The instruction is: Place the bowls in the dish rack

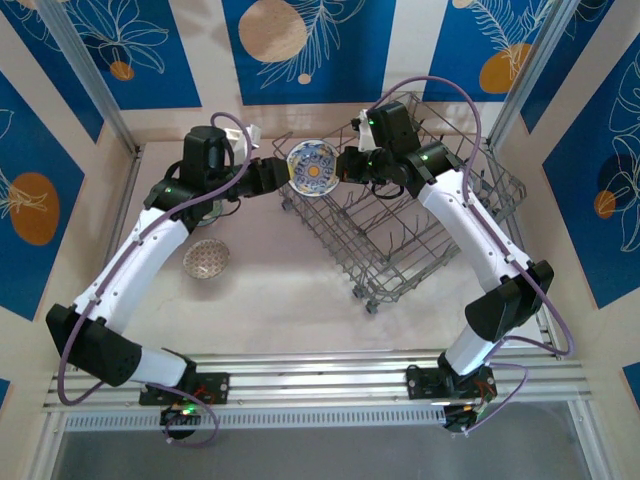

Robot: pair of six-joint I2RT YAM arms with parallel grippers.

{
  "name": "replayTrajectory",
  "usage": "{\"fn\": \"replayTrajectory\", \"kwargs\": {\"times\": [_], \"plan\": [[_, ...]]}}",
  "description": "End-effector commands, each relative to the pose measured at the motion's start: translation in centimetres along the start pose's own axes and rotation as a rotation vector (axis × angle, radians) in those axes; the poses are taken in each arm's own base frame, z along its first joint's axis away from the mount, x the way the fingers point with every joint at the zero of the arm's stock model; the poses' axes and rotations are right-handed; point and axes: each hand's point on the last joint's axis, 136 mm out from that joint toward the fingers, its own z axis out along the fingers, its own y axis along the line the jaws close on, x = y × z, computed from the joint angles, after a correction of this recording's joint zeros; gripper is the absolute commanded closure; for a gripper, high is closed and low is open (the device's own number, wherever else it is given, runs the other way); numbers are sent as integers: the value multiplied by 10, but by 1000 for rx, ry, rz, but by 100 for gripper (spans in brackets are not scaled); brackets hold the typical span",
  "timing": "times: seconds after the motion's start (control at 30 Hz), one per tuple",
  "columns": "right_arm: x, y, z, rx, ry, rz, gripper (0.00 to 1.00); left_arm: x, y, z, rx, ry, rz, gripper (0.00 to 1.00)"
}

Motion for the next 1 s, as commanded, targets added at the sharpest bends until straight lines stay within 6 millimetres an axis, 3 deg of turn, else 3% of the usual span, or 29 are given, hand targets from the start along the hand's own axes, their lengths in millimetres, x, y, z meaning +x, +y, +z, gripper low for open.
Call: {"fn": "replayTrajectory", "kwargs": {"times": [0.0, 0.2, 0.4, 0.67, 0.83, 0.97], "plan": [[-21, 6, -15, -16, -97, 13, 100, -14, -19, -7, 36, -36, 71, 48], [-35, -10, -26, 43, -182, 57, 100, -24, -15, -20, -9, -83, 106, 33], [-55, -47, -54, 159, -310, 94, 100, -27, 15, -29, -77, -93, 67, 30], [-70, -142, -105, 549, -429, 9, 100, -23, 50, -32, -85, -75, -22, 30], [-61, -189, -116, 661, -428, 3, 100, -14, 65, -28, -90, -41, -52, 29], [-56, -224, -118, 830, -407, -102, 100, -9, 76, -29, -105, -15, -67, 29]]}}
